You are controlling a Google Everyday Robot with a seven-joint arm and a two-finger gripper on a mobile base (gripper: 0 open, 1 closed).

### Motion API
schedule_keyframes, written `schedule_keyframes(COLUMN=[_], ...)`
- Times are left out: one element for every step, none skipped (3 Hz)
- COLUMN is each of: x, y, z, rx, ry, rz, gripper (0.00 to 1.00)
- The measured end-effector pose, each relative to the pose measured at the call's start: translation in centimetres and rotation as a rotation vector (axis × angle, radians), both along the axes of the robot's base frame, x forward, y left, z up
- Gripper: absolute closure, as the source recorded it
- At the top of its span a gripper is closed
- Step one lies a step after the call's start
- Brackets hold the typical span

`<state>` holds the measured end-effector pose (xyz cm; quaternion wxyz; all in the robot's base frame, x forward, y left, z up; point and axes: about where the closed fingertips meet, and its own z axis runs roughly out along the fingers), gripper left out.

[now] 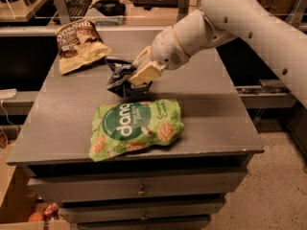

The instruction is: Move blue chip bag near green rice chip bag

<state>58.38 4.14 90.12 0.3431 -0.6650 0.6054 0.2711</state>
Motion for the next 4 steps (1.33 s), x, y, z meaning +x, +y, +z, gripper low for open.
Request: schedule_keyframes(x=[-0.7, -1.2, -1.3, 0.0], y=[0.3, 0.4, 0.3, -1.7], z=[-0.5, -0.9, -1.0, 0.8], rx=[-0.006, -0.012, -0.014, -0.008], ry=[0.039, 0.063, 0.067, 0.001], rz=[0.020, 0.034, 0.036, -0.017], gripper=[0.36, 0.13, 0.00, 0.00])
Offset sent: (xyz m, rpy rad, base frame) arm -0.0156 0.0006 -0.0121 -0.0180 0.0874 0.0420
